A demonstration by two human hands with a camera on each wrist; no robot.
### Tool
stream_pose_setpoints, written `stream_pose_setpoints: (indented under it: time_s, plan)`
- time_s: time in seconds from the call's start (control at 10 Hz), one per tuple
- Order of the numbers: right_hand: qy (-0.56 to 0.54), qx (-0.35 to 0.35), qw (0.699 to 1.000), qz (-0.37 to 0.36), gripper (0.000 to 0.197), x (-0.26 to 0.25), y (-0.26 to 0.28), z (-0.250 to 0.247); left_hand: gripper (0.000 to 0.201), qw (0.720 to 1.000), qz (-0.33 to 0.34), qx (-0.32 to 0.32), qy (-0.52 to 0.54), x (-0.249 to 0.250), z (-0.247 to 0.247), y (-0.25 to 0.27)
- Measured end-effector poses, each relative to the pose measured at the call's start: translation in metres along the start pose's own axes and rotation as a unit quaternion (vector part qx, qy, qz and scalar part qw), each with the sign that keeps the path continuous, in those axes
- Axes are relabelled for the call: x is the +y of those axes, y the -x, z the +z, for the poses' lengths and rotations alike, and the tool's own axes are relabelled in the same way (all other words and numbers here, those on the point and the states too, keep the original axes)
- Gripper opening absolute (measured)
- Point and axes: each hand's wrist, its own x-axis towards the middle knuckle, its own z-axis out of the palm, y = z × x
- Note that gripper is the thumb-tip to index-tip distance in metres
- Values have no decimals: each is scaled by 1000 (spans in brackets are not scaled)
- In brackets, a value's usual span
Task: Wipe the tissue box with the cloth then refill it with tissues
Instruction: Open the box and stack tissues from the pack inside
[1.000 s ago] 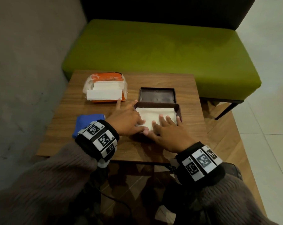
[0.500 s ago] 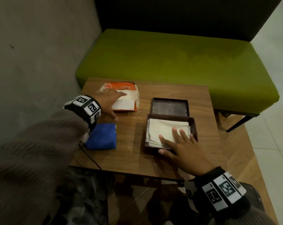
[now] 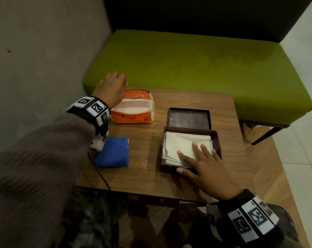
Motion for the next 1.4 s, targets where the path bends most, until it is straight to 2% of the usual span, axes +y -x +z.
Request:
stream_pose_setpoints:
  time_s: [0.1, 0.2, 0.3, 0.4, 0.5, 0.6, 0.7, 0.8, 1.0, 1.2, 1.4]
  plan:
    - [-1, 0, 1000, 0, 118, 1, 0, 1, 18, 988, 38, -148, -5, 4, 7, -1]
    - [4, 4, 1000, -2, 115, 2, -1, 2, 14, 971, 67, -230, -21, 5, 18, -1]
    - [8, 6, 1000, -5, 113, 3, 0, 3, 18, 967, 74, -241, -40, 2, 29, -5]
    - [9, 6, 1000, -8, 112, 2, 2, 2, 55, 953, 65, -283, -87, 1, 42, -10]
    - [12, 7, 1000, -10, 109, 1, 1, 1, 74, 921, 74, -341, -171, 5, 52, -13]
    - [1, 15, 1000, -13, 103, 2, 1, 2, 66, 907, 108, -344, -219, 8, 57, -16]
    - [3, 6, 1000, 10, 83, 1, 0, 2, 53, 898, 148, -323, -259, 11, 58, -20]
    - [2, 5, 1000, 29, 69, 0, -2, 3, 51, 892, 163, -320, -274, 16, 59, -22]
    - [0, -7, 999, 46, 69, 0, -3, 4, 24, 903, 163, -293, -269, 16, 63, -24]
    - [12, -8, 999, 47, 67, 1, -3, 5, 21, 917, 172, -260, -250, 11, 66, -21]
    - [9, 4, 999, 41, 68, 1, -4, 5, 25, 939, 117, -270, -177, 7, 51, -26]
